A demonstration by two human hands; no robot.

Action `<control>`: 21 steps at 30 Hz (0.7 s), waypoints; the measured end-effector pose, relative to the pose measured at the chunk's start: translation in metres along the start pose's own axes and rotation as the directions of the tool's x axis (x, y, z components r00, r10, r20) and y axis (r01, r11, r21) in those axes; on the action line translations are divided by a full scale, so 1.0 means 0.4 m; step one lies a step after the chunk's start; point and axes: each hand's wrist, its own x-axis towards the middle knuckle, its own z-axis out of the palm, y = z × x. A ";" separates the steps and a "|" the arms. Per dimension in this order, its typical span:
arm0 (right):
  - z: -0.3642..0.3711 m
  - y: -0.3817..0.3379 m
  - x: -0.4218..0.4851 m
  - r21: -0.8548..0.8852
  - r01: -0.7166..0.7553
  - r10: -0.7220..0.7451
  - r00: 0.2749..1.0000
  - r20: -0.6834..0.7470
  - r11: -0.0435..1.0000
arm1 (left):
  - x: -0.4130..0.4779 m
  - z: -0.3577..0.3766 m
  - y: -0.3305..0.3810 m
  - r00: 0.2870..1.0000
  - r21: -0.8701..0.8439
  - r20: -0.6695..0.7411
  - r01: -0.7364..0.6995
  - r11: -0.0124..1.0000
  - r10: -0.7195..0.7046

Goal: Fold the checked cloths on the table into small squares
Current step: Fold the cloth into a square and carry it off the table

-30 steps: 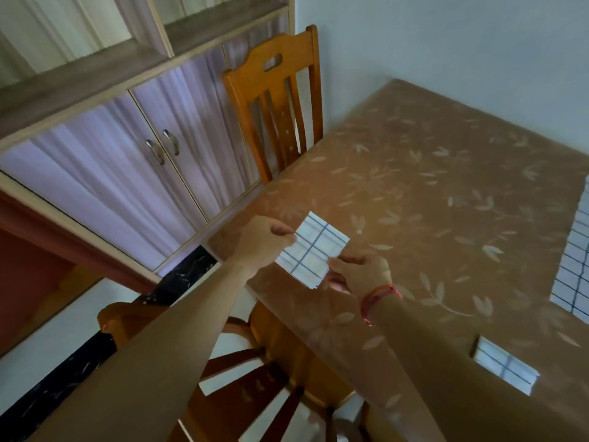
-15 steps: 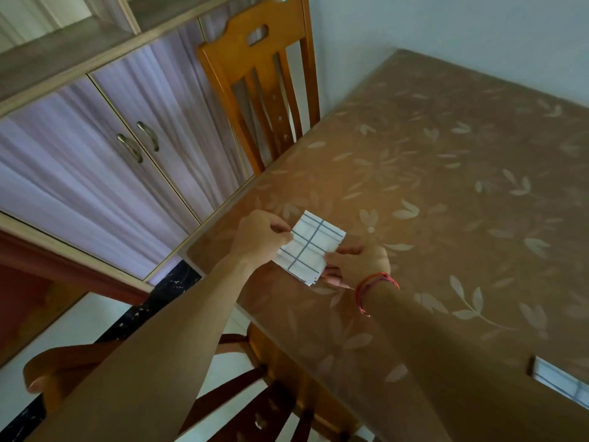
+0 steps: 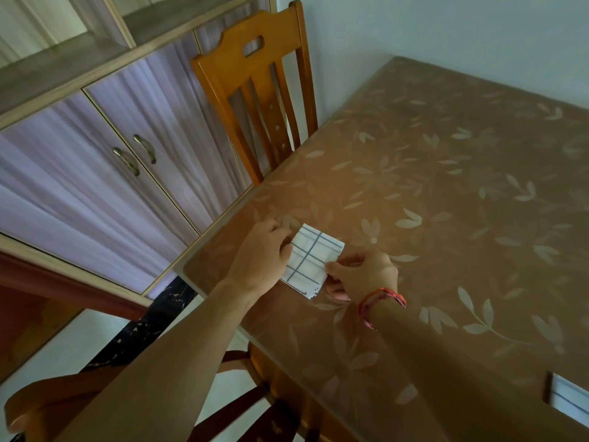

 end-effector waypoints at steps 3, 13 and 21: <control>-0.006 0.011 -0.003 -0.008 0.024 -0.024 1.000 -0.007 1.000 | -0.008 0.011 -0.006 0.988 0.069 -0.026 -0.151 0.986 0.153; 0.008 -0.012 0.003 -0.036 -0.007 0.009 0.997 0.072 0.999 | -0.012 0.019 -0.022 0.975 0.145 0.062 -0.220 0.965 0.213; 0.016 -0.018 0.001 -0.178 0.104 -0.100 0.995 0.031 0.978 | 0.000 0.012 -0.039 0.956 0.233 0.105 -0.293 0.927 0.275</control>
